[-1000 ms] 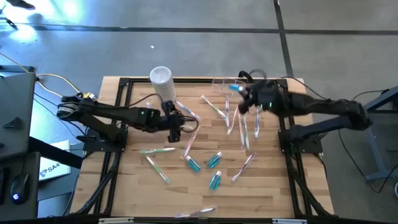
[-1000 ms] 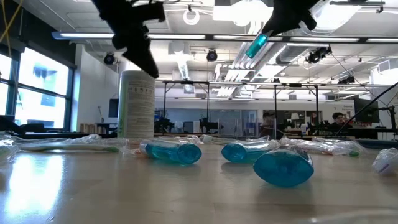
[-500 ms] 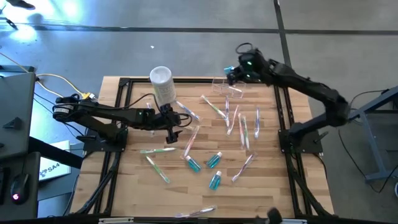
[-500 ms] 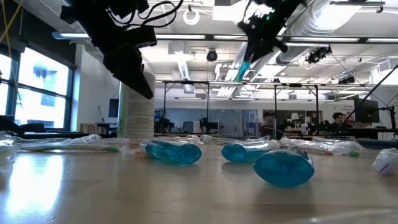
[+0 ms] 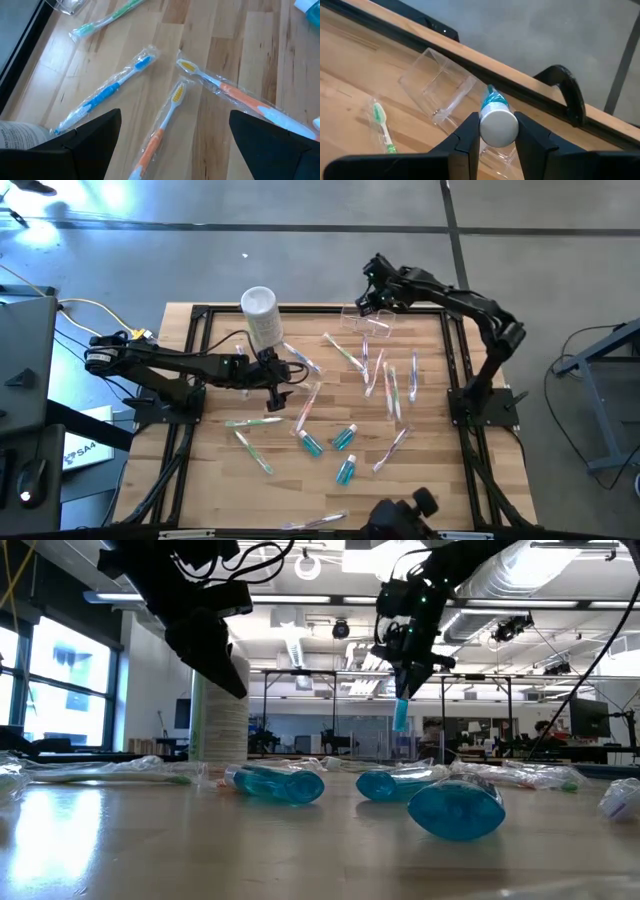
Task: Pick & Place toothbrushing station
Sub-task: Put the blue mouthwash into the transparent organizer
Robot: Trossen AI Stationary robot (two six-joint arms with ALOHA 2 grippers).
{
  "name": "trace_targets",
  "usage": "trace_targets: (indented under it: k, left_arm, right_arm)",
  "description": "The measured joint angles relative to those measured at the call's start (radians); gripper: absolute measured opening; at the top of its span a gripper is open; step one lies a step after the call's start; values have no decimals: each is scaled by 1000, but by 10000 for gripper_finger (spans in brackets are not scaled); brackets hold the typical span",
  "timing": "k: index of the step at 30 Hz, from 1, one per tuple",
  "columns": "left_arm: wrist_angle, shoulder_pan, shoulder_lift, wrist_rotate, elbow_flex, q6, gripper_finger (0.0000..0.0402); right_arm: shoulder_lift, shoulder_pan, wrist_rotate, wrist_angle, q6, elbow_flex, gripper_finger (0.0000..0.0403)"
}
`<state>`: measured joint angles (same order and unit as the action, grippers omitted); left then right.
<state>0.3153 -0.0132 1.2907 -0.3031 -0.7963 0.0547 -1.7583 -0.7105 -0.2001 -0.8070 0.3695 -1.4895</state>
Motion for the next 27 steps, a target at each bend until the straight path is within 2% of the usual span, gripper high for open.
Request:
trace_targets:
  k: [9, 27]
  left_arm:
    - [-21, 0, 0, 1, 0, 0, 365]
    - [-29, 0, 0, 27, 0, -27, 365]
  right_arm:
    - [-62, 1, 38, -15, -4, 0, 88]
    - [-177, -3, 116, -24, -113, -6, 91]
